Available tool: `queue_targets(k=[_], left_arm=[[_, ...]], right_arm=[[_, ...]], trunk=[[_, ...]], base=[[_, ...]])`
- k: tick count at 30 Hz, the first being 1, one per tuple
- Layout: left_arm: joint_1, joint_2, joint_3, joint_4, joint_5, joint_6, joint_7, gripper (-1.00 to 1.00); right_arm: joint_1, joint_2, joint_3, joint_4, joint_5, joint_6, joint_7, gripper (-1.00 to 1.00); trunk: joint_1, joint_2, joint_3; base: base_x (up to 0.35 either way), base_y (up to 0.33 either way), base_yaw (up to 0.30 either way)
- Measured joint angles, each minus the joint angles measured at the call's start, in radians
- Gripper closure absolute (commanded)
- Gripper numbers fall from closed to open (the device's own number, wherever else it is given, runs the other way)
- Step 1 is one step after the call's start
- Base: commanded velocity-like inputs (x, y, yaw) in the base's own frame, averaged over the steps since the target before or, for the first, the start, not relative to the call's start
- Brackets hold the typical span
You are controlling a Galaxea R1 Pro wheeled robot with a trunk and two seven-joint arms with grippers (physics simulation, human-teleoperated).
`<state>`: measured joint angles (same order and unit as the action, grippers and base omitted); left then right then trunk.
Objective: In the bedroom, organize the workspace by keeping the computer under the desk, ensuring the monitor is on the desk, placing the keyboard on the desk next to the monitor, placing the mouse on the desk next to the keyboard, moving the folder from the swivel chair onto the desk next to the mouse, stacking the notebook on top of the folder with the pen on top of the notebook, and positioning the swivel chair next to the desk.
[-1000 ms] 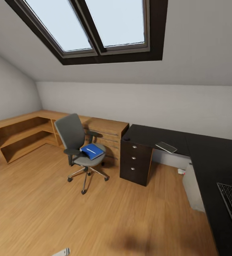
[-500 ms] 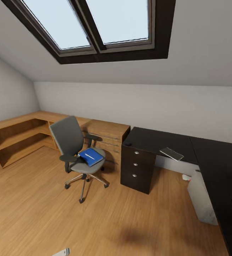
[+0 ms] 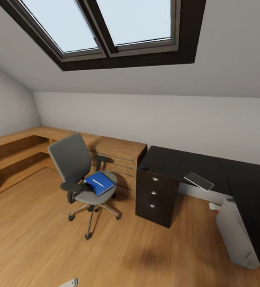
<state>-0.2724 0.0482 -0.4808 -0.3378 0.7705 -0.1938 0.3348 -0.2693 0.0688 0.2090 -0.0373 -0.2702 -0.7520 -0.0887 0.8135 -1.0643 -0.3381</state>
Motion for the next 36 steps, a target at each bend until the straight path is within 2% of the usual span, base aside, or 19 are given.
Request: queue_targets(k=[17, 22, 25, 29, 30, 33, 36], left_arm=[[0.0, 0.0, 0.0, 0.0, -0.001, -0.001, 0.001, -1.0], [0.0, -0.003, 0.0, -0.029, -0.004, 0.0, 0.0, -1.0], [0.0, -0.006, 0.0, -0.084, -0.008, 0.003, 0.001, -1.0], [0.0, -0.006, 0.0, -0.189, -0.019, 0.019, 0.009, -1.0], [0.0, -0.006, 0.0, -0.252, -0.028, 0.046, 0.022, -1.0], [0.0, -0.005, 0.001, -0.368, -0.04, 0.127, 0.068, -1.0], [0.0, -0.005, -0.002, -0.491, -0.045, 0.23, 0.142, -1.0]], right_arm=[[0.0, 0.0, 0.002, 0.0, 0.004, -0.002, 0.001, -1.0], [0.0, 0.0, 0.005, -0.011, 0.015, -0.004, 0.003, -1.0], [0.0, 0.001, 0.005, -0.036, 0.022, -0.004, 0.003, -1.0], [0.0, 0.0, 0.004, -0.127, 0.026, 0.003, 0.0, -1.0], [-0.001, 0.0, 0.004, -0.184, 0.028, 0.014, -0.003, -1.0], [-0.004, -0.003, 0.002, -0.28, 0.03, 0.054, -0.02, -1.0], [-0.026, -0.005, 0.001, -0.37, 0.035, 0.127, -0.059, -1.0]], trunk=[[0.0, 0.0, 0.0], [0.0, 0.0, 0.0], [0.0, 0.0, 0.0], [0.0, 0.0, 0.0], [0.0, 0.0, 0.0], [0.0, 0.0, 0.0], [0.0, 0.0, 0.0]], base=[[0.329, 0.0, 0.0], [0.329, 0.0, 0.0], [0.329, 0.0, 0.0], [0.329, 0.0, 0.0], [0.329, 0.0, 0.0], [0.329, 0.0, 0.0], [0.329, 0.0, 0.0]])
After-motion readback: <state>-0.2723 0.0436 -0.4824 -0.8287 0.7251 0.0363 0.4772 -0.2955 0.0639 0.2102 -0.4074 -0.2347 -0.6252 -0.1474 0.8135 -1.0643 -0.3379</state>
